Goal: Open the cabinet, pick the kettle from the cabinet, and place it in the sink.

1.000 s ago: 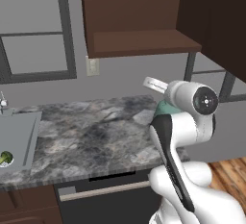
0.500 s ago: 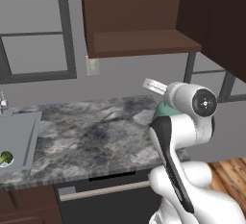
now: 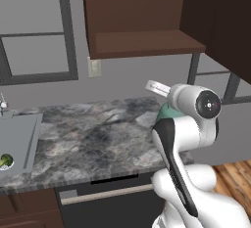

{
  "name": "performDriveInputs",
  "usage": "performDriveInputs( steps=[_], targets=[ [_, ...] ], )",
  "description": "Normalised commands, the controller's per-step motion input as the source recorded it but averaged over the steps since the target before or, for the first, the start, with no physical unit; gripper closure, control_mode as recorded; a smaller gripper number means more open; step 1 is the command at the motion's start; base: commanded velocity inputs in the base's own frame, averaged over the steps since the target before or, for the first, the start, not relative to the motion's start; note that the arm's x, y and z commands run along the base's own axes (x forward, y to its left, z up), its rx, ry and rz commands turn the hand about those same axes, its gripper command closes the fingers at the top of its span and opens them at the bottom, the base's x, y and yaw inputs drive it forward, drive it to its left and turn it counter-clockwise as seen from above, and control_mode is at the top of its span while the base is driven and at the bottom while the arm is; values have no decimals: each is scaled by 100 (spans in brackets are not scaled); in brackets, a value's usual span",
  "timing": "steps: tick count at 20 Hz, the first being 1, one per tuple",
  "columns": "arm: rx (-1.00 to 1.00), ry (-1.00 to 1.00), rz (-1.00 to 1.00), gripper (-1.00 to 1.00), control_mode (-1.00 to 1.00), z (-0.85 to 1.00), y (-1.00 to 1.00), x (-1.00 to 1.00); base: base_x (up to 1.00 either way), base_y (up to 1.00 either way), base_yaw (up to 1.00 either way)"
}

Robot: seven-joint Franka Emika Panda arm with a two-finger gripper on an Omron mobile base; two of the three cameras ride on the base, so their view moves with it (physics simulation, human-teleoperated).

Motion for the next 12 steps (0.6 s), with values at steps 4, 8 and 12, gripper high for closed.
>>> performDriveInputs(
  steps=[4,8,12],
  targets=[
    [0,0,0,100,-100,0,0,0,0,0,0],
    [0,0,0,100,100,0,0,0,0,0,0],
    [0,0,0,100,100,0,0,0,0,0,0]
  ],
)
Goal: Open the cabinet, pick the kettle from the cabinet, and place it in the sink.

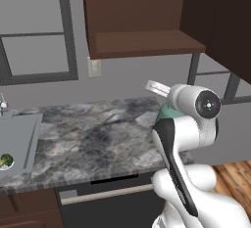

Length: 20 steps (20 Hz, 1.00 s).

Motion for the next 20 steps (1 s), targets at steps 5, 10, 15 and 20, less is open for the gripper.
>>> performDriveInputs(
  steps=[5,10,15,20],
  targets=[
    [0,0,0,100,100,0,0,0,0,0,0],
    [0,0,0,100,100,0,0,0,-14,0,0],
    [0,0,0,100,100,0,0,0,-49,7,0],
    [0,0,0,100,100,0,0,0,-44,14,0]
  ],
)
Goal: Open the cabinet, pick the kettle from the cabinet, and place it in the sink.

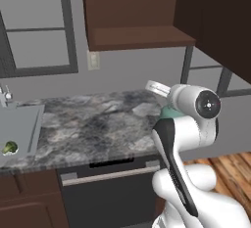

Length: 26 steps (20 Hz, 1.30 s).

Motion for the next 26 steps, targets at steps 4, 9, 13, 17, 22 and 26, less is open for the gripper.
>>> performDriveInputs(
  steps=[4,9,13,17,22,26],
  targets=[
    [0,0,0,100,100,0,0,0,-16,44,0],
    [0,0,0,100,100,0,0,0,-7,67,1],
    [0,0,0,100,100,0,0,0,-8,72,1],
    [0,0,0,100,100,0,0,0,-4,71,0],
    [0,0,0,100,100,0,0,0,0,72,0],
    [0,0,0,100,100,0,0,0,0,72,0]
  ],
)
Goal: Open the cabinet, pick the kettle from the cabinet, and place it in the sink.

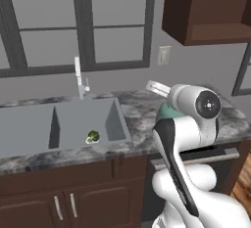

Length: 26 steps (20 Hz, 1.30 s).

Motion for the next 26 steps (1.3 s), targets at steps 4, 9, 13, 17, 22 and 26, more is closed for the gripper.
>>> performDriveInputs(
  steps=[4,9,13,17,22,26],
  targets=[
    [0,0,0,100,100,0,0,0,0,71,0],
    [0,0,0,100,100,0,0,0,4,70,0],
    [0,0,0,100,100,0,0,0,10,66,0],
    [0,0,0,100,100,0,0,0,15,64,0],
    [0,0,0,100,100,0,0,0,21,58,0],
    [0,0,0,100,100,0,0,0,31,53,0]
  ],
)
